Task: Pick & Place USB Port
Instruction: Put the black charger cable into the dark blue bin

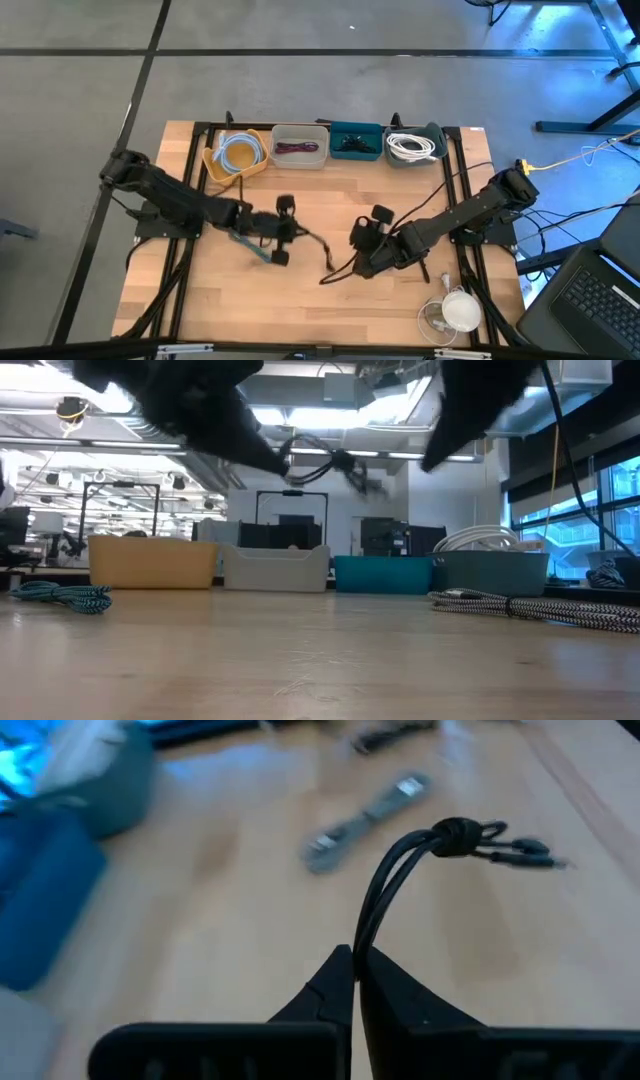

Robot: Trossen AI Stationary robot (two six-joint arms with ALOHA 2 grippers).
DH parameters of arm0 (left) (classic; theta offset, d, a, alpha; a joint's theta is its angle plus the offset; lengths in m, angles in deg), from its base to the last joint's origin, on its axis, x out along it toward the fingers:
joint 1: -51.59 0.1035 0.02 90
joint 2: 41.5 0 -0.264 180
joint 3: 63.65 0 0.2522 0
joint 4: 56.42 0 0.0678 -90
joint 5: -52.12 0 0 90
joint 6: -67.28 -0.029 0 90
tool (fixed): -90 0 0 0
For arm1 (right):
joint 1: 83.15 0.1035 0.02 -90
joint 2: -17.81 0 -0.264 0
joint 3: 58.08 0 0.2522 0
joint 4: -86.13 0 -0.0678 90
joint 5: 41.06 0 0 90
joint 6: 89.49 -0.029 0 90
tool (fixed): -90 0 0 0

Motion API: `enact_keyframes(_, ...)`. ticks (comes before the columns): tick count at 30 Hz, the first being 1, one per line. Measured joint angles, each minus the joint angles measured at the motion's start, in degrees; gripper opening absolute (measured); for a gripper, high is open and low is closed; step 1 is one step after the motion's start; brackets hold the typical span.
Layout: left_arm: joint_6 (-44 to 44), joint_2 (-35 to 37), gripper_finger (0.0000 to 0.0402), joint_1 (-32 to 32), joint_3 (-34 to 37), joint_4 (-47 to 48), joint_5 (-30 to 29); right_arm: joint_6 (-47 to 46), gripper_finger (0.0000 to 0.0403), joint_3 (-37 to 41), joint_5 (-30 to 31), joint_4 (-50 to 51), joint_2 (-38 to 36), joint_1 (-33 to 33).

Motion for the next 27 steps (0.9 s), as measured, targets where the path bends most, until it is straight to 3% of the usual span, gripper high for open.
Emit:
enact_keyframes(5,-1.1,2.9,0.0002,5.0,0.0,-0.9,0.9,8.8,0.0165,0.0,-2.8,-13.4,0.0,-0.1)
enact_keyframes(11,-3.0,3.1,0.0002,7.4,0.0,-2.8,4.7,12.6,0.0165,0.0,-2.8,-22.1,0.0,-1.3)
enact_keyframes(18,-3.0,3.1,0.0002,7.7,0.0,-2.9,5.2,12.6,0.0165,0.0,0.5,-22.5,0.0,-3.5)
enact_keyframes(27,-3.6,3.1,0.0002,7.7,0.0,-2.9,5.3,10.9,0.0165,0.0,-1.3,-22.6,0.0,-6.2)
